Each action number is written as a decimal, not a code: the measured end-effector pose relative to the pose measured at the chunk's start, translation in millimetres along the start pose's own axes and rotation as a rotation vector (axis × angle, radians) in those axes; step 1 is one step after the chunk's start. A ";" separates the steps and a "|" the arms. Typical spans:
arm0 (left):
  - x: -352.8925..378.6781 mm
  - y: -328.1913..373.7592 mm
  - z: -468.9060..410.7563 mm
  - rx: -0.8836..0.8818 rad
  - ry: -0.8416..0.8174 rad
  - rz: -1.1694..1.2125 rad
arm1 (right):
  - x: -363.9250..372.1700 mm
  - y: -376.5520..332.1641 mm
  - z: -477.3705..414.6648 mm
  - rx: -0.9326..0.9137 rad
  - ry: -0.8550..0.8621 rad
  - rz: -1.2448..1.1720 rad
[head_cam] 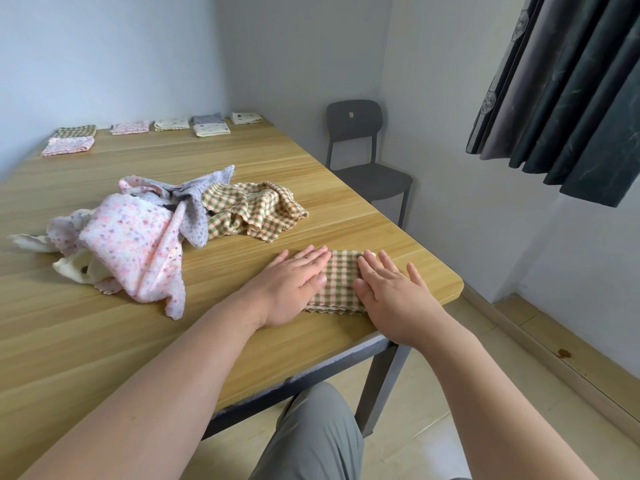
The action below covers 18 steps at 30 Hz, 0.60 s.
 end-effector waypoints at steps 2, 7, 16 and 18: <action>-1.0 -2.8 2.9 -0.021 -0.027 -0.034 | 1.5 0.1 1.3 0.002 -0.018 -0.003; -0.5 -5.0 6.4 -0.046 -0.084 -0.116 | -3.3 2.4 1.5 0.023 -0.017 -0.039; -0.7 -5.5 6.9 -0.009 -0.058 -0.113 | -11.2 11.1 3.4 0.140 0.153 -0.097; -2.5 -4.5 4.3 -0.017 -0.026 -0.085 | -12.3 14.4 4.6 0.206 0.271 -0.060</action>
Point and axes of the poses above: each hand's wrist, its own z-axis away from the middle knuckle, its own x-axis out of the palm, y = z × x, the point moved 4 cm from there along -z, towards the middle knuckle, and after that the axes turned 10 degrees about x, right-handed, at the moved point
